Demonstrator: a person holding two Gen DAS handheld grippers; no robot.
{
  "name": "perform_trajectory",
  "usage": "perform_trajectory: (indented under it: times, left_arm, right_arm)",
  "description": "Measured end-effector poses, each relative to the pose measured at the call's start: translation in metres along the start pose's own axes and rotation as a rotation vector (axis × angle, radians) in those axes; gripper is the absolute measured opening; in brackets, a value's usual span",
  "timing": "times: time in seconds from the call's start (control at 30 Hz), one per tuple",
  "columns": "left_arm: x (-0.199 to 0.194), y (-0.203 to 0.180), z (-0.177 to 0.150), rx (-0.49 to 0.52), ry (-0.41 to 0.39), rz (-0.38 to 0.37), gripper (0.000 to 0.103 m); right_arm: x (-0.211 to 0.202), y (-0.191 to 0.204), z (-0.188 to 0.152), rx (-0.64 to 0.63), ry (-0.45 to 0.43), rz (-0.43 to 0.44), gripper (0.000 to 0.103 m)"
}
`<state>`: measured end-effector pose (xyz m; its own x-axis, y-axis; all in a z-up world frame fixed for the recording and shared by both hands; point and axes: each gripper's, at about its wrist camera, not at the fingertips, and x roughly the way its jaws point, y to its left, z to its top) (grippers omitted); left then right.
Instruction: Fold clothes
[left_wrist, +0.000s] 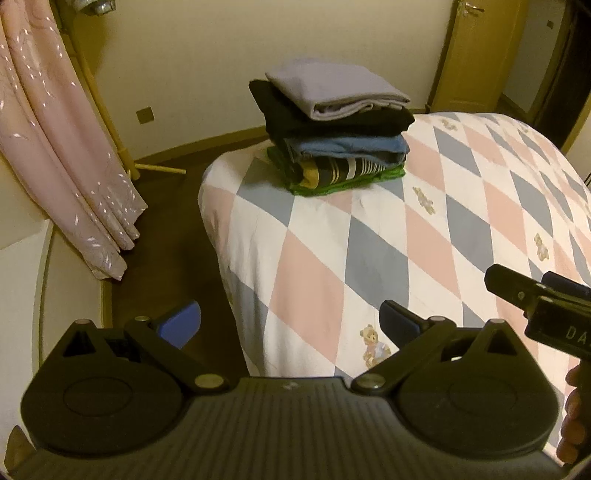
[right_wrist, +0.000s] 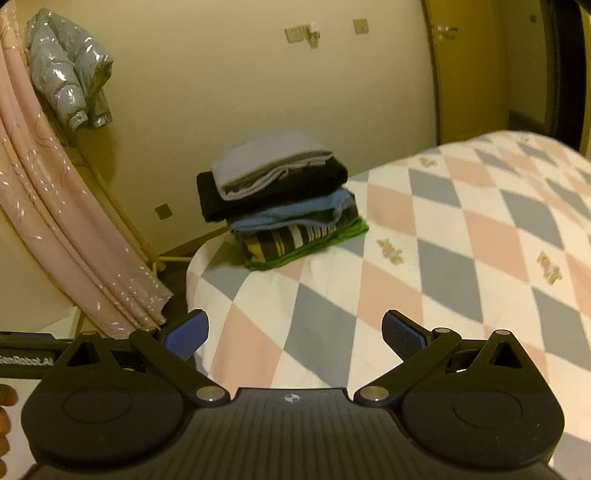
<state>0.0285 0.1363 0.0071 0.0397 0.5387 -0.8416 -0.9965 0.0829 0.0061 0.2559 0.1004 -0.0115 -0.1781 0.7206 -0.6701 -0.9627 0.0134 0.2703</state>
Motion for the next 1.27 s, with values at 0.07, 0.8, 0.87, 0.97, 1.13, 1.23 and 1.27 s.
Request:
perform_trajectory:
  times: [0.07,0.8,0.87,0.97,1.13,1.23,1.27]
  left_arm:
    - [0.006,-0.001,0.002,0.000,0.010,0.000,0.102]
    - [0.018,-0.017,0.034,0.023,-0.030,0.005,0.102]
    - [0.015,-0.019,0.035,0.028,-0.036,0.001,0.102]
    - [0.011,-0.023,0.036,0.035,-0.047,-0.001,0.102]
    - [-0.001,-0.029,0.035,0.055,-0.076,-0.006,0.102]
    - [-0.009,-0.031,0.034,0.059,-0.101,-0.014,0.102]
    - [-0.013,-0.031,0.033,0.058,-0.115,-0.018,0.102]
  right_arm:
    - [0.006,-0.002,0.000,0.008,0.017,0.006,0.103]
    - [0.040,-0.012,0.031,0.051,-0.003,0.032,0.103]
    - [0.038,-0.014,0.031,0.058,-0.007,0.031,0.103]
    - [0.033,-0.017,0.032,0.066,-0.015,0.027,0.103]
    - [0.022,-0.022,0.032,0.083,-0.037,0.024,0.103]
    - [0.014,-0.024,0.032,0.092,-0.053,0.025,0.103]
    - [0.012,-0.024,0.032,0.095,-0.057,0.026,0.103]
